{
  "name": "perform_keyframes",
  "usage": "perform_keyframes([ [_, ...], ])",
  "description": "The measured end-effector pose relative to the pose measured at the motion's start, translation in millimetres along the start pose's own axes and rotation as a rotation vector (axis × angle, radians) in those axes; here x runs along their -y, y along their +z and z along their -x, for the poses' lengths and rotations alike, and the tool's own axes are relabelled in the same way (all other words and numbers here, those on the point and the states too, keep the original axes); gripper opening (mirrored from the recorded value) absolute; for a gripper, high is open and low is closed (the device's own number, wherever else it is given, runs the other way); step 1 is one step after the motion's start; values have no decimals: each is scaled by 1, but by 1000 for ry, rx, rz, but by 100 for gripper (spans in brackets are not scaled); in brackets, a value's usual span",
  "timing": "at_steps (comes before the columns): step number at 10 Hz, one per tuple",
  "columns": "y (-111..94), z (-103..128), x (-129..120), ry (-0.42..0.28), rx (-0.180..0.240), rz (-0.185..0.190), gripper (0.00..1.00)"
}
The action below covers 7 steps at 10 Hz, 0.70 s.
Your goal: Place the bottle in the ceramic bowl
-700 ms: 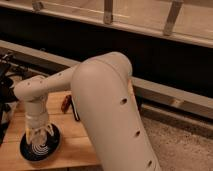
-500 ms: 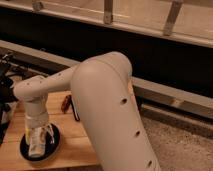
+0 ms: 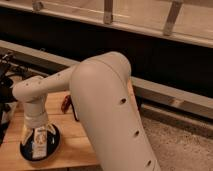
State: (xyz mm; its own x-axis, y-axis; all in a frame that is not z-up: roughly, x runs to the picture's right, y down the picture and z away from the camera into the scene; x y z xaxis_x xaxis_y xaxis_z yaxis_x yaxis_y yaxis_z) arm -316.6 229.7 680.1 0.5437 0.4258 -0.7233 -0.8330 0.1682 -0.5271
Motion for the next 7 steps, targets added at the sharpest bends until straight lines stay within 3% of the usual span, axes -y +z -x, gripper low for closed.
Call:
perform_keyframes([
  [7,0,2,-1,-9,4,1,84],
])
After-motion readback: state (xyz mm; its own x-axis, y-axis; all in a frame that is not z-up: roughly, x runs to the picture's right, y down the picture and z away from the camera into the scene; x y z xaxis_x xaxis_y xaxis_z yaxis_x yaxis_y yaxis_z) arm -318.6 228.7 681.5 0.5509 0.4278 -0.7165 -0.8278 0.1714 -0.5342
